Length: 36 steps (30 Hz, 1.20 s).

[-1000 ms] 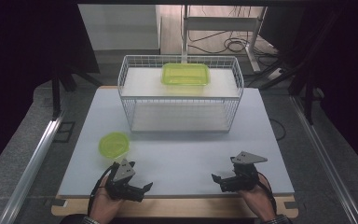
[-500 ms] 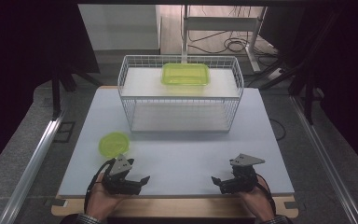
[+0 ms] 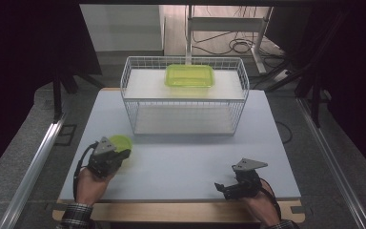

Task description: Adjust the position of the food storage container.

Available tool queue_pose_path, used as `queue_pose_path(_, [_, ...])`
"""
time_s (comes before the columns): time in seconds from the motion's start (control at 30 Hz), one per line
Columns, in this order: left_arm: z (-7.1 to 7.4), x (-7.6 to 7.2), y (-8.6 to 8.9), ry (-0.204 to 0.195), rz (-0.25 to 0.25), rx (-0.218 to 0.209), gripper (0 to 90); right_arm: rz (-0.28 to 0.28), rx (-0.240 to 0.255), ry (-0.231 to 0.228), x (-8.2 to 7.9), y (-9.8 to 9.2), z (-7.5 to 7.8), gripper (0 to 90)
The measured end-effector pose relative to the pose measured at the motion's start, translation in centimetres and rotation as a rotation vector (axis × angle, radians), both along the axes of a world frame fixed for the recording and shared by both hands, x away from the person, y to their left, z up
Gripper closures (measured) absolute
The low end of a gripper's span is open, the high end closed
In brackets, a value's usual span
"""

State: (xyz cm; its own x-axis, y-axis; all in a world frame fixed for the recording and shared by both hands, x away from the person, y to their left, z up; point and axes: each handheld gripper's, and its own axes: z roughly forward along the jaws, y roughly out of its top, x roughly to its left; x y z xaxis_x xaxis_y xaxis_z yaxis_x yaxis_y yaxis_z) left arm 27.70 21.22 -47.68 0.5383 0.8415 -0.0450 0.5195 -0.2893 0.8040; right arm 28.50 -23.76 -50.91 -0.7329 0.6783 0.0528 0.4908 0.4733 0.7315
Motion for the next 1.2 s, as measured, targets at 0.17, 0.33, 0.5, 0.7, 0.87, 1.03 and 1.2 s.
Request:
queue_pose_path(0.17, [0.5,1.1,2.9,-0.006,0.077,-0.028,90.0,0.003,-0.005,0.007,0.1,0.0,-0.1,4.5])
queue_pose_path(0.33, [0.2,2.0,6.1,-0.022,0.211,-0.01,90.0,0.006,-0.007,0.008,0.1,0.0,-0.1,4.7])
queue_pose_path(0.5, [-1.3,2.8,7.5,0.0,0.29,0.002,90.0,0.011,-0.014,0.013,0.1,-0.1,-0.1,5.5])
queue_pose_path(0.7, [-2.9,3.6,7.8,0.032,0.328,0.056,90.0,0.012,-0.021,0.016,0.1,0.0,-0.2,5.9])
queue_pose_path(0.87, [-3.5,3.8,7.4,0.046,0.324,0.063,90.0,0.018,-0.029,0.019,0.1,0.0,-0.3,6.1])
queue_pose_path(1.03, [-3.5,3.8,6.6,0.053,0.3,0.041,90.0,0.02,-0.032,0.019,0.2,0.0,-0.3,6.4])
queue_pose_path(1.2, [-3.4,3.8,5.2,0.059,0.268,0.035,90.0,0.022,-0.038,0.024,0.1,0.1,-0.4,6.6])
